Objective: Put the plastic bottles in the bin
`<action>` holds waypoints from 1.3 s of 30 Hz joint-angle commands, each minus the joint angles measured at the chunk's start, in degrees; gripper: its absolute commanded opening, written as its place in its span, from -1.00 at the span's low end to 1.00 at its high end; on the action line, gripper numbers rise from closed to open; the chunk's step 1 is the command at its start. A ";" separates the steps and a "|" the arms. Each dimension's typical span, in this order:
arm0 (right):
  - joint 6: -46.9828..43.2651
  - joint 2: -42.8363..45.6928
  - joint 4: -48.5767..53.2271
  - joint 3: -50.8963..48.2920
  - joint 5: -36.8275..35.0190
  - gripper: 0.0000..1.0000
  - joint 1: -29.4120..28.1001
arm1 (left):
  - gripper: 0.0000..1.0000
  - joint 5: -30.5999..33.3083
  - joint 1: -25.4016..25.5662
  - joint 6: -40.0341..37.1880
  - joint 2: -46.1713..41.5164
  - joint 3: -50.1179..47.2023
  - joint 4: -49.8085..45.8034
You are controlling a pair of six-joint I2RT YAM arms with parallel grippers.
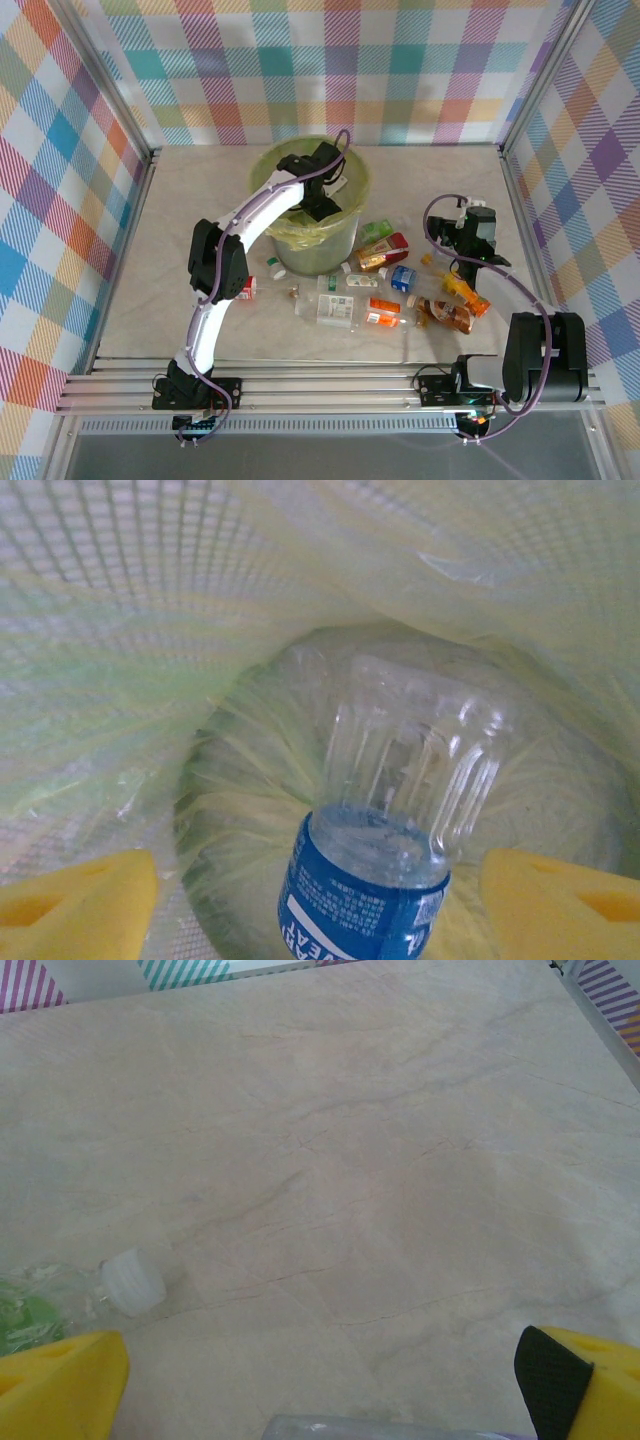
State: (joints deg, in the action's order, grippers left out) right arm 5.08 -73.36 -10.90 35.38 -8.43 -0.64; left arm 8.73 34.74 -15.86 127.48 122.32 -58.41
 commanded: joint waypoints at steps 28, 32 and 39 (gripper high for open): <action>-0.11 0.87 0.85 1.32 -0.42 0.99 -0.61 | 1.00 12.99 -1.37 28.77 -54.54 -23.60 16.33; 0.27 0.93 1.41 1.63 -0.54 0.99 -0.68 | 1.00 19.92 -2.67 39.64 -68.29 -39.32 17.97; 0.81 0.93 1.90 1.85 -0.33 0.99 -0.67 | 1.00 26.44 -4.16 58.56 -89.53 -60.97 13.50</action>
State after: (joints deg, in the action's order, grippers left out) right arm 5.19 -73.45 -9.45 35.77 -8.58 -0.84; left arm 30.09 31.29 31.20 42.68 65.82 -42.94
